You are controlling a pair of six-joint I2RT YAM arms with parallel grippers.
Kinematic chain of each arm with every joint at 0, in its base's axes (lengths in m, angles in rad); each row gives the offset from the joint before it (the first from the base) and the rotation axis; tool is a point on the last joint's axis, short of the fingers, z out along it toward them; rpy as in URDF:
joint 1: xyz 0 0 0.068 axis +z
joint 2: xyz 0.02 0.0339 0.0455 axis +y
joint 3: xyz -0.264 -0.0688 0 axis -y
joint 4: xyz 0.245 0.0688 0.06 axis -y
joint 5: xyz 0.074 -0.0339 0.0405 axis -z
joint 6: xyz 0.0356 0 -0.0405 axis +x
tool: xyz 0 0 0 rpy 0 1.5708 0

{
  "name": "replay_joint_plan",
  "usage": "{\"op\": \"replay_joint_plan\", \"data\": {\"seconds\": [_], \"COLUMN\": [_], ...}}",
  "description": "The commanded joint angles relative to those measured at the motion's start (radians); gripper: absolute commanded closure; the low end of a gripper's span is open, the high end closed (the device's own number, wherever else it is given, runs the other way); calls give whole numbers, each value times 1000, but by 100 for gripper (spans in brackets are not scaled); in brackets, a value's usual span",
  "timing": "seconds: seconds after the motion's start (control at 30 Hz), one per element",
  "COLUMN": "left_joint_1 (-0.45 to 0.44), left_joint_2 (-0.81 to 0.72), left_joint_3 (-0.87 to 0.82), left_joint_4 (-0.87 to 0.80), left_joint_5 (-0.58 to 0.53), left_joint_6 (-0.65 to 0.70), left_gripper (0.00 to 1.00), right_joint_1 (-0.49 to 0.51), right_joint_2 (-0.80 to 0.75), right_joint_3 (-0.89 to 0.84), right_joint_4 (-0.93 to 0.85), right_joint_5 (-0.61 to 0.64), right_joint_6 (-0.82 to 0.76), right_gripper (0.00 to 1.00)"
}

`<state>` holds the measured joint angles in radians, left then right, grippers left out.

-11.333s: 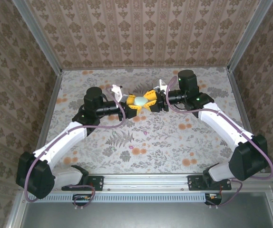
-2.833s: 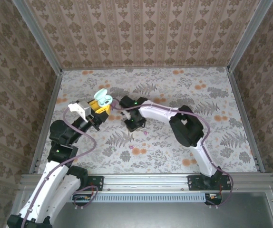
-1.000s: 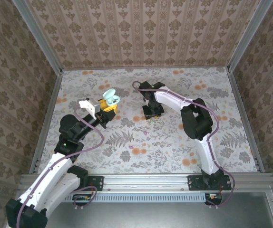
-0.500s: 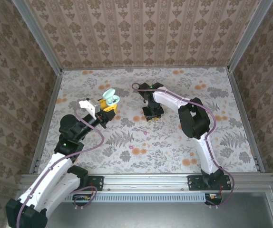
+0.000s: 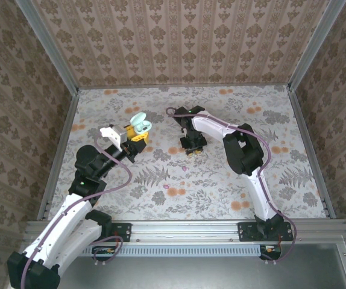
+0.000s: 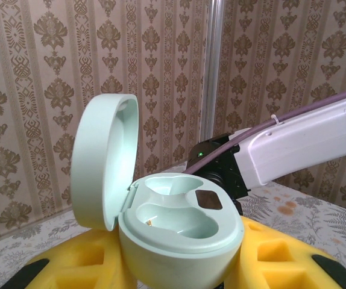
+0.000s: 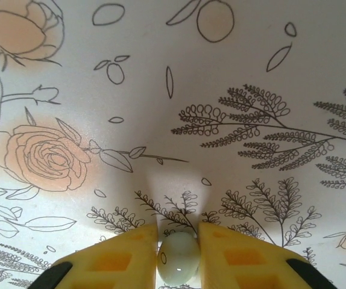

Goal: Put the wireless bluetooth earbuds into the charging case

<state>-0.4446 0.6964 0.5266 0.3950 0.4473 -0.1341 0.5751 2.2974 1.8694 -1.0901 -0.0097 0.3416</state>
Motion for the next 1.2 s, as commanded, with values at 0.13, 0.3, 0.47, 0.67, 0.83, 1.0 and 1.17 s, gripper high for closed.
{"op": "replay_joint_plan", "data": {"seconds": [0.13, 0.3, 0.47, 0.67, 0.83, 1.0, 1.17], "left_joint_1": [-3, -4, -4, -4, -33, -41, -58], "left_joint_2": [-7, 2, 21, 71, 126, 187, 256], "left_joint_3": [6, 8, 16, 34, 50, 67, 88], "left_joint_4": [15, 15, 22, 41, 79, 108, 141], "left_joint_5": [-6, -4, 2, 23, 50, 88, 125], "left_joint_6": [17, 12, 7, -1, -13, -10, 7], "left_gripper": [68, 68, 68, 68, 68, 68, 68], "right_joint_1": [6, -18, -94, -198, -255, -277, -293], "right_joint_2": [-5, -119, -295, -462, -542, -586, -621], "right_joint_3": [8, -74, -231, -385, -448, -453, -442], "right_joint_4": [-24, 98, 311, 588, 743, 797, 813], "right_joint_5": [6, -173, -503, -888, -1107, -1228, -1255], "right_joint_6": [-9, -25, 2, 83, 149, 176, 207], "right_gripper": [79, 80, 79, 79, 79, 79, 79]}}
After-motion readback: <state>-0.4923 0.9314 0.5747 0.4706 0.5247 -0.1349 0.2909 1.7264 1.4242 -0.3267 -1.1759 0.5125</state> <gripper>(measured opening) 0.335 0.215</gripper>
